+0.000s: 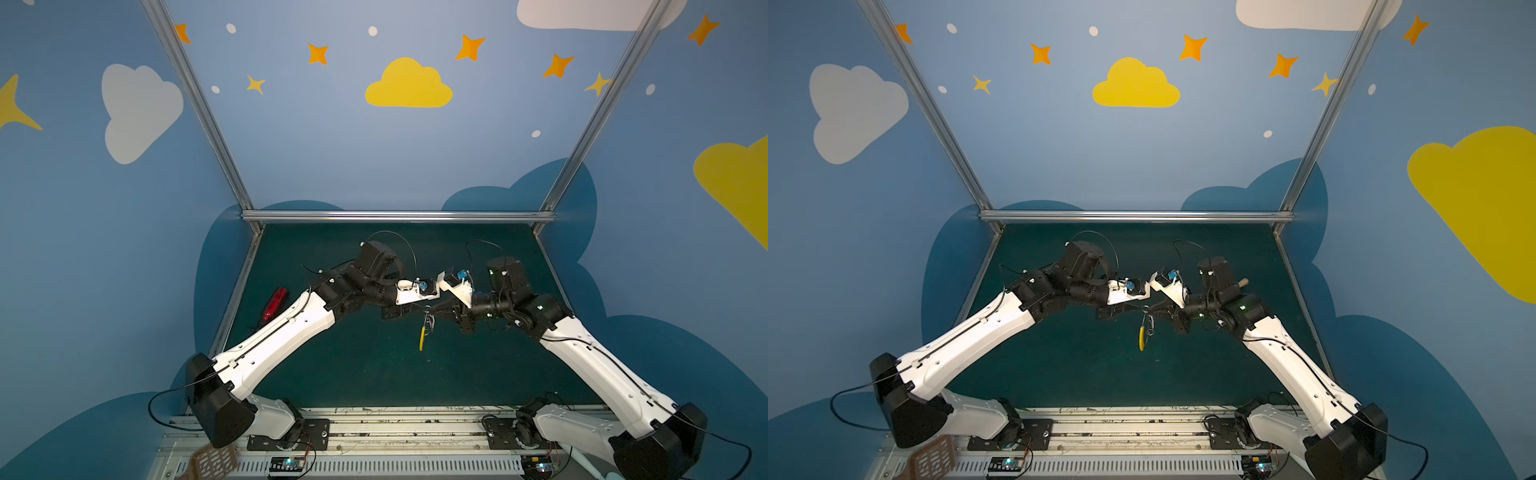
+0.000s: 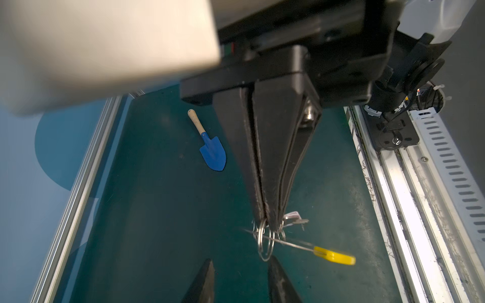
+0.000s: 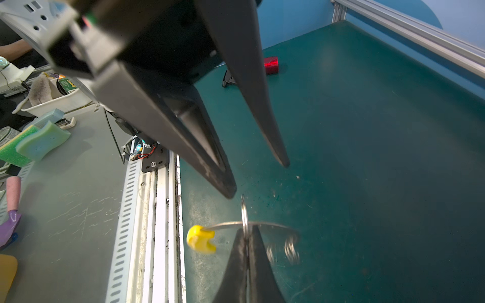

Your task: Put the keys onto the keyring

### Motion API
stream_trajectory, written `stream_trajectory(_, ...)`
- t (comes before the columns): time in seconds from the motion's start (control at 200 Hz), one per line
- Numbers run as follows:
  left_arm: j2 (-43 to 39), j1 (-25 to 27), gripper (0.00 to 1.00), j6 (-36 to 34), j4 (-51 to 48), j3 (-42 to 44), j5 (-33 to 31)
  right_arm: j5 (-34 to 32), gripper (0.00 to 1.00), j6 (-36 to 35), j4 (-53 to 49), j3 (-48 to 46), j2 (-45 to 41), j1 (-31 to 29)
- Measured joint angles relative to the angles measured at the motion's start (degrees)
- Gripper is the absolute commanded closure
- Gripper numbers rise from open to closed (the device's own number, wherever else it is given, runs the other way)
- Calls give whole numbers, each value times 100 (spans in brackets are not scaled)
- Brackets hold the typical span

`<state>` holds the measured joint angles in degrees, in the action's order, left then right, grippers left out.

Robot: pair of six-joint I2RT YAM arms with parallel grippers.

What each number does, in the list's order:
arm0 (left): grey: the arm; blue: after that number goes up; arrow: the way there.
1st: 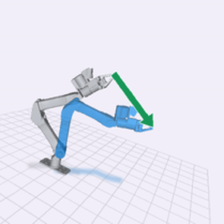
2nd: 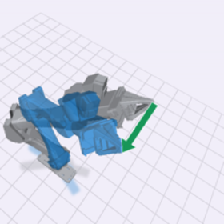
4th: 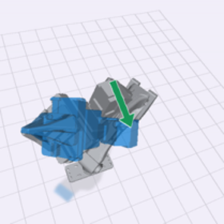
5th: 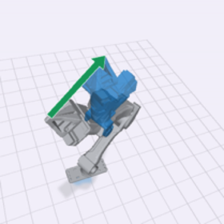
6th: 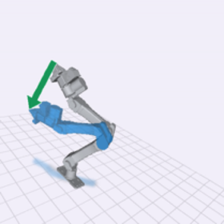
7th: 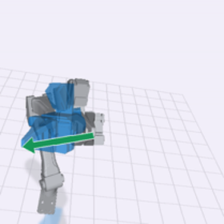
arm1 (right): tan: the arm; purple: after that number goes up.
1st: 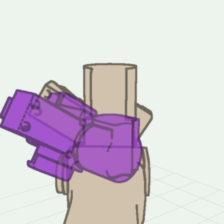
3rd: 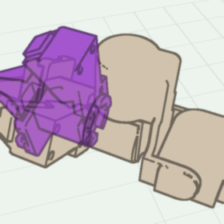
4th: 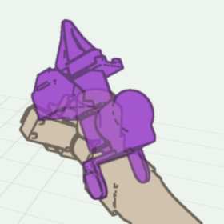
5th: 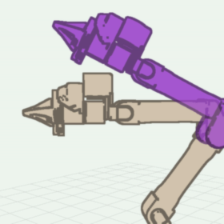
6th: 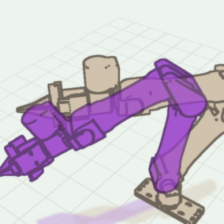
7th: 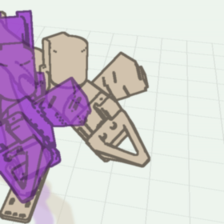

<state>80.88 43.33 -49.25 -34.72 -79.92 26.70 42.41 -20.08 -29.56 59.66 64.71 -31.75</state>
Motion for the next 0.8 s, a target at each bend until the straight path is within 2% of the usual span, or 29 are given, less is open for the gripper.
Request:
stream_trajectory(0.556,162,184,73,-26,-76,-85,-24,-59,100,-37,-184,46,63,-103)
stream_trajectory(0.701,219,212,85,-79,-96,-87,17,-109,100,-37,-186,46,63,-105)
stream_trajectory(0.771,238,216,96,-107,-98,-87,61,-138,100,-37,-190,46,63,-105)
stream_trajectory(0.801,247,219,97,-114,-105,-87,92,-146,100,-39,-192,46,66,-105)
